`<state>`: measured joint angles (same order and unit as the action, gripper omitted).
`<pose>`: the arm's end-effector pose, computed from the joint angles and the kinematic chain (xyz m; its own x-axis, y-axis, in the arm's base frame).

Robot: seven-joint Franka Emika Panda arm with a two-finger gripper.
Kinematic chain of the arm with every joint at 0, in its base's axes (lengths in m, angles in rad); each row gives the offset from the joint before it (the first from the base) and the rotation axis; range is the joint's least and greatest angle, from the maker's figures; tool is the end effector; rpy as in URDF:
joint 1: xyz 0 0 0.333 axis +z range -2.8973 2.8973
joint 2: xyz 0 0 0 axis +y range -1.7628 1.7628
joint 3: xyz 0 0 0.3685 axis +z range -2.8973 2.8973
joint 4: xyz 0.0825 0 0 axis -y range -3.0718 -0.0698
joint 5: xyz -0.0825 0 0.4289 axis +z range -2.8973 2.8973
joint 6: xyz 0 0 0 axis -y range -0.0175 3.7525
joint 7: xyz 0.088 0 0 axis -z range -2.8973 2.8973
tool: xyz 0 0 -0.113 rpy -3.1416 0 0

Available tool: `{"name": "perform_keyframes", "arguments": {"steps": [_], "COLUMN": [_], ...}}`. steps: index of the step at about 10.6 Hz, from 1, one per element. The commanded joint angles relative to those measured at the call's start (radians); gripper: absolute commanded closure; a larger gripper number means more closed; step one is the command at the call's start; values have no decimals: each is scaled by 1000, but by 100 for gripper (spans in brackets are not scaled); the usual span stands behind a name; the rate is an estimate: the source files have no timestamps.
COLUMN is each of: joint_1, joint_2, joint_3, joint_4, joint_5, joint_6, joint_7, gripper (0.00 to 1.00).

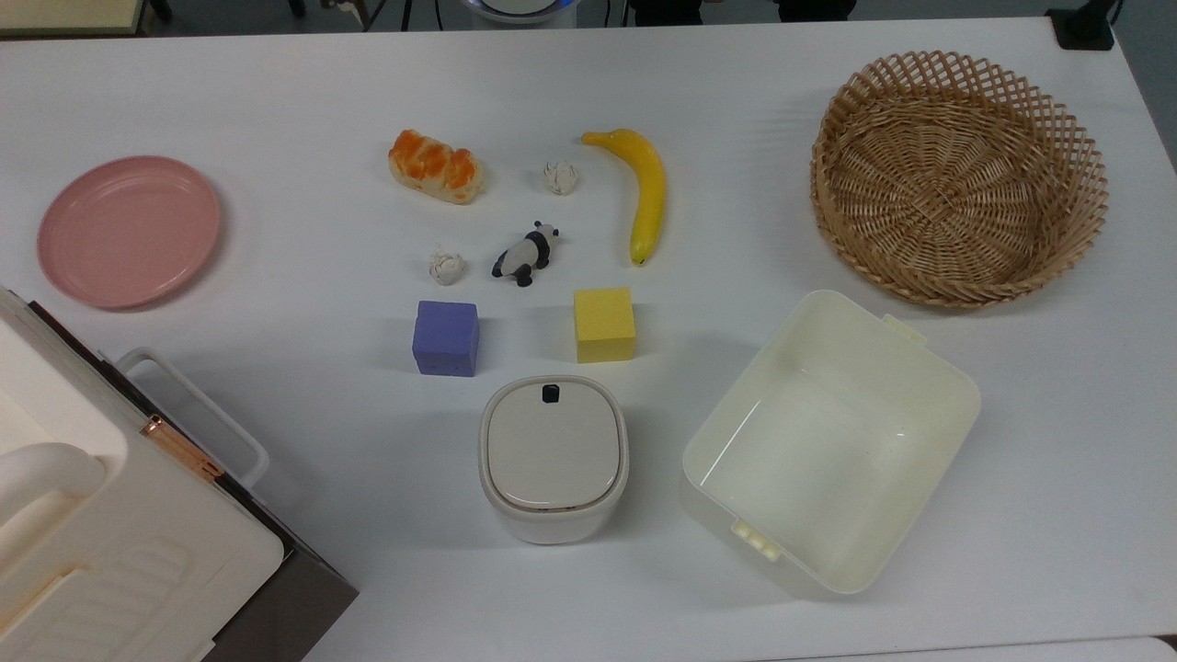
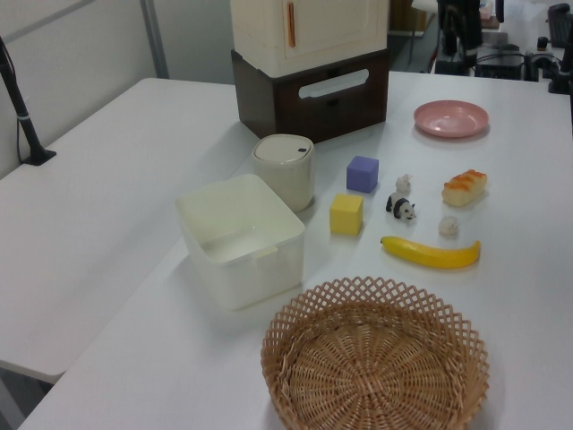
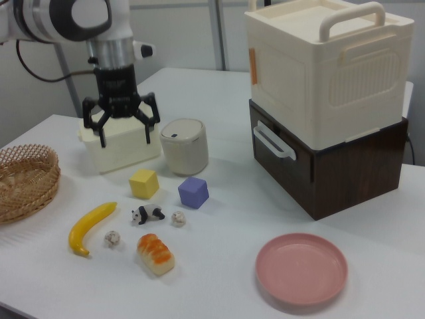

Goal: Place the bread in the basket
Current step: 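Move the open gripper over the bread roll and lower onto it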

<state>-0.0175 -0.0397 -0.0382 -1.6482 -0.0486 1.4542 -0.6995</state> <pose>0.5679 -0.0381 0.6457 0.7893 0.5960 -0.1478 0.5939 -0.8021 -0.0629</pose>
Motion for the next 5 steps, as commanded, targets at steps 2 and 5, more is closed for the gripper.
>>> {"name": "perform_keyframes", "arguments": {"steps": [2,5], "joint_1": [4,16], "joint_2": [-54,-43], "joint_3": [-5,-2], "joint_4": [-221,-402], "joint_5": [-14,-72], "joint_6": [104,306], "joint_7": [-247,-249], "gripper": [0,0]}}
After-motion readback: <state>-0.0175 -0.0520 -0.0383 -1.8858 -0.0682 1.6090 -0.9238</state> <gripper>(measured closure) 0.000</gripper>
